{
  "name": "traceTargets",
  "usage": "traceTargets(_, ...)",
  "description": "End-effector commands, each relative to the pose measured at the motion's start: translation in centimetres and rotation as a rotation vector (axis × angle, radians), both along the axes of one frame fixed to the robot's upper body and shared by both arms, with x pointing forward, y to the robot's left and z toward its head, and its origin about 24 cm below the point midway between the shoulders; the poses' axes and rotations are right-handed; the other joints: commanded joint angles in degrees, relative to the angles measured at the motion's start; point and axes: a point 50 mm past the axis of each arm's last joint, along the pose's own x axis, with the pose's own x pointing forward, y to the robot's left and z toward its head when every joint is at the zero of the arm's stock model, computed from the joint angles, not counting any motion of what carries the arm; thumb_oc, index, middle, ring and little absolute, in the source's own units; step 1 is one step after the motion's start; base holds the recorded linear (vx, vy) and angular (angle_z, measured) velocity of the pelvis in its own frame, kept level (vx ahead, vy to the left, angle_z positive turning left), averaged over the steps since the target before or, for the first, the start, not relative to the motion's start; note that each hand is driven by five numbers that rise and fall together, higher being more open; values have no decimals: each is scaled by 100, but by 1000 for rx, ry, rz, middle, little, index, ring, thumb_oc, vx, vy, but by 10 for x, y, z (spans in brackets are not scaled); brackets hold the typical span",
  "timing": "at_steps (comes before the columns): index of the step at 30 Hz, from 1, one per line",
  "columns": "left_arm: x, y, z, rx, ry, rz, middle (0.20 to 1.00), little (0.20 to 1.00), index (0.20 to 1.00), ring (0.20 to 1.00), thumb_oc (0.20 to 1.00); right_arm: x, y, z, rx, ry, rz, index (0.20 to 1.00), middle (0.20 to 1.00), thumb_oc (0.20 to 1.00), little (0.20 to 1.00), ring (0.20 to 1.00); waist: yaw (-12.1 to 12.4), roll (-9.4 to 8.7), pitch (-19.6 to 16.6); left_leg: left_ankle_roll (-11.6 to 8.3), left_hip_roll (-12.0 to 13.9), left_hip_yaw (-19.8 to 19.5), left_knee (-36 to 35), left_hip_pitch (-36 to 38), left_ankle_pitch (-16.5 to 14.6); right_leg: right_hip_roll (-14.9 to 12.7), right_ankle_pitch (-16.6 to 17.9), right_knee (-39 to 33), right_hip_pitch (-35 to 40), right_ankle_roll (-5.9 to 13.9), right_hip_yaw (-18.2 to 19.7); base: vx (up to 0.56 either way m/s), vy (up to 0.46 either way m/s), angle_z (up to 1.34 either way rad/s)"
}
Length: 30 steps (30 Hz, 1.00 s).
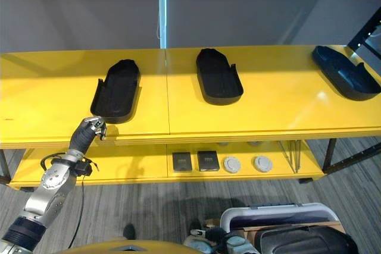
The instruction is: Move parts from the plastic box to the shelf.
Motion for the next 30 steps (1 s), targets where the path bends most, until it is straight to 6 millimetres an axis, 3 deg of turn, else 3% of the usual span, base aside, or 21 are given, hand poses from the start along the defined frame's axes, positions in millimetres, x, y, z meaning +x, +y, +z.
traceTargets(1, 30, -3, 40, -41, -192, 34, 200, 200, 200, 200, 200, -7, -3, -3, -18, 51, 15, 1000, 1000, 1000, 1000, 1000, -150, 149, 278, 57, 151, 213, -5, -122, -146, -258, -466, 98, 189, 213, 205, 18, 5, -20)
traceTargets(16, 51, 11, 57, 16, -239, 169, 200, 200, 200, 200, 200, 9, -2, 4, -33, -29, 94, 1000, 1000, 1000, 1000, 1000, -454, 243, 793, 25, 181, 204, -5, -336, -18, -221, -476, 215, -177, 148, 464, -6, 1, -7)
traceTargets(23, 55, 17, 66, 16, -271, 197, 200, 200, 200, 200, 200, 3, -3, 2, -33, -19, 104, 1000, 1000, 1000, 1000, 1000, -500, 234, 765, -5, 203, 229, -5, -281, -9, -223, -466, 167, -110, 158, 457, -1, 1, -1)
traceTargets(30, 46, 20, 57, -21, -264, 190, 200, 200, 200, 200, 200, -8, -1, -2, -23, 11, 56, 1000, 1000, 1000, 1000, 1000, -402, 184, 464, -46, 236, 266, -5, -93, -47, -234, -503, 87, 167, 167, 310, -9, 8, 1)
